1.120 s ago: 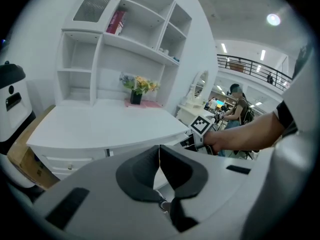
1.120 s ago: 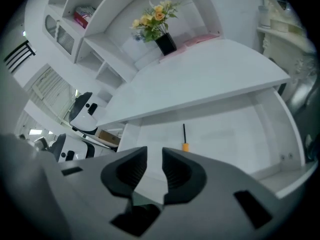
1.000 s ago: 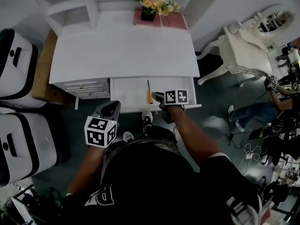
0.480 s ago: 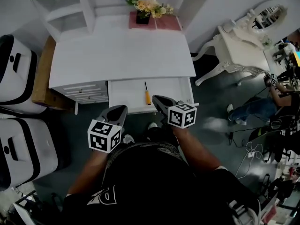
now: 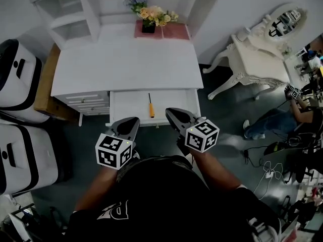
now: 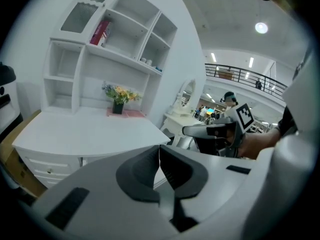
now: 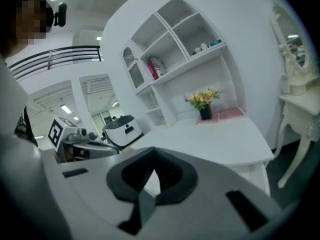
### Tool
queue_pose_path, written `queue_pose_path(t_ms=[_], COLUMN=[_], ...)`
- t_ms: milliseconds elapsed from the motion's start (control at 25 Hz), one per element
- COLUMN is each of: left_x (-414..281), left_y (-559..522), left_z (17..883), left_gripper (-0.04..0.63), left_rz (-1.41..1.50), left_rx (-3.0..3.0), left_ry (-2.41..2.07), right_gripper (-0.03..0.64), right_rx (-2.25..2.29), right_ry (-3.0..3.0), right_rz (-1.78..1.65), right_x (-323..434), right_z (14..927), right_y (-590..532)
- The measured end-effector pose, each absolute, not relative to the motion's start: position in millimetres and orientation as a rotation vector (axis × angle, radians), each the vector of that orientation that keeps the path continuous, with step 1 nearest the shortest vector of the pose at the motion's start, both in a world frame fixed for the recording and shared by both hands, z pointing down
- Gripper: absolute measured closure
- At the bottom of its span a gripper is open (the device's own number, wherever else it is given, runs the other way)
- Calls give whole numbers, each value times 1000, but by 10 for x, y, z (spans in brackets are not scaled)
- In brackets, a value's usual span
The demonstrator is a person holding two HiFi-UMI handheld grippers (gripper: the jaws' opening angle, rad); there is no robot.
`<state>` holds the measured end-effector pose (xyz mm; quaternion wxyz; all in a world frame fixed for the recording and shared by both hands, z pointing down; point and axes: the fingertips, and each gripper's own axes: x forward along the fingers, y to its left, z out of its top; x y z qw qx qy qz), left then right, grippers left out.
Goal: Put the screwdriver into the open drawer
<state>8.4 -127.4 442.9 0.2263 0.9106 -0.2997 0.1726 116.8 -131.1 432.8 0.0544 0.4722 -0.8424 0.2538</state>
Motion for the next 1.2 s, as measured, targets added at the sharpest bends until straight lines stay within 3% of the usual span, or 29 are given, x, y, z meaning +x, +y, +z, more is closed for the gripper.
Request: queue_pose_path(t_ms=[680, 1200], left_x=[573, 532], left_y=[-380, -96], left_z=[4316, 4339], left_gripper=[580, 580], left_rz=[388, 409], left_rx=[2462, 2461], left_ry=[-1002, -1057], right_gripper=[609, 609], right_rx=[1275, 1266], right_ry=[-2619, -2618], right_rz=[714, 665], right_x=[1723, 1769], right_z=[4375, 4432], right_y=[-241, 46])
